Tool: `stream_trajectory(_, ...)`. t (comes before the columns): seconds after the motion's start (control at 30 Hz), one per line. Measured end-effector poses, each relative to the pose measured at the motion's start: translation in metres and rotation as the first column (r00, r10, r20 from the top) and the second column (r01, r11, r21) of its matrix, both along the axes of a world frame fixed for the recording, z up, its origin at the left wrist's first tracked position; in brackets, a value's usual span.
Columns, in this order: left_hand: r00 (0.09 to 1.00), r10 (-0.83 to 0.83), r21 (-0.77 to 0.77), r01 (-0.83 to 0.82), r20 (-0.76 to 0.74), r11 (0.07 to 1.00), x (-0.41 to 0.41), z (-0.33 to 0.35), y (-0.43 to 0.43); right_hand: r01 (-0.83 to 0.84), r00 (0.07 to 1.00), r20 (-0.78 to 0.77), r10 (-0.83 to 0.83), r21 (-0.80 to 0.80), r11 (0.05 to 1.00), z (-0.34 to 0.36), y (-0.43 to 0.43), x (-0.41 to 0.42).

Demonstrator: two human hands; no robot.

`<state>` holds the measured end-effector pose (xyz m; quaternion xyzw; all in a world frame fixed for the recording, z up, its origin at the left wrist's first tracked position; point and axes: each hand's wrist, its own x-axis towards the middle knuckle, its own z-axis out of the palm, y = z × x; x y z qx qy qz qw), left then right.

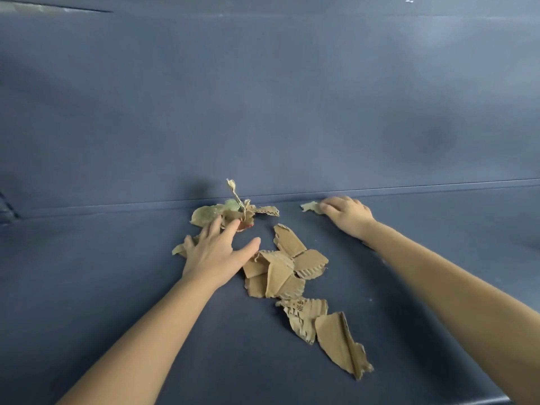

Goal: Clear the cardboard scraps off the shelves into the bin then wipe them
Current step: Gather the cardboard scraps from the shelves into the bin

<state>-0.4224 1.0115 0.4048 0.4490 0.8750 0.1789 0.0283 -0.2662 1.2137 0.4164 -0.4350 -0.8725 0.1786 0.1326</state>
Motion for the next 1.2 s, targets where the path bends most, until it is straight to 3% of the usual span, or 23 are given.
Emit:
stream_trajectory(0.17,0.994,-0.072,0.226,0.053,0.08,0.973,-0.001,0.002,-0.005,-0.337,0.939,-0.05,0.339,0.05,0.94,0.0,-0.078,-0.029)
stream_trajectory(0.33,0.983,-0.185,0.491,0.169,-0.017,0.854,-0.004,0.0,-0.01,-0.199,0.928,-0.348,0.135,-0.157,0.967,0.022,-0.099,-0.006)
stream_trajectory(0.47,0.948,-0.271,0.601,0.317,-0.169,0.733,-0.003,-0.003,-0.017,-0.173,0.938,-0.336,0.085,-0.241,0.955,0.028,-0.136,0.038)
stream_trajectory(0.57,0.958,-0.287,0.722,0.219,-0.029,0.657,-0.013,0.007,-0.021,-0.184,0.933,-0.351,0.074,-0.289,0.94,0.015,-0.192,0.071)
stream_trajectory(0.63,0.966,-0.211,0.662,0.062,0.148,0.747,-0.032,0.015,-0.015,-0.122,0.981,-0.173,0.083,-0.229,0.966,0.002,-0.216,0.073)
stream_trajectory(0.7,0.947,-0.119,0.463,-0.034,0.297,0.886,-0.05,0.021,-0.006,-0.051,0.999,0.007,0.052,-0.097,0.994,-0.006,-0.223,0.058)
stream_trajectory(0.83,0.915,-0.146,0.185,0.081,0.375,0.979,-0.047,0.019,0.008,0.027,0.995,0.094,-0.029,0.029,0.999,-0.007,-0.209,0.009)
stream_trajectory(0.97,0.791,-0.297,0.259,0.181,0.536,0.949,-0.011,0.02,0.011,0.062,0.994,0.088,-0.06,-0.023,0.998,-0.003,-0.186,-0.029)
stream_trajectory(1.03,0.781,-0.356,0.297,0.228,0.512,0.927,0.007,0.023,0.006,0.056,0.997,0.053,-0.053,-0.043,0.998,-0.002,-0.178,-0.041)
stream_trajectory(1.2,0.78,-0.333,0.339,0.165,0.53,0.926,0.018,0.026,-0.004,-0.024,0.999,-0.039,0.024,0.003,1.0,-0.003,-0.174,-0.041)
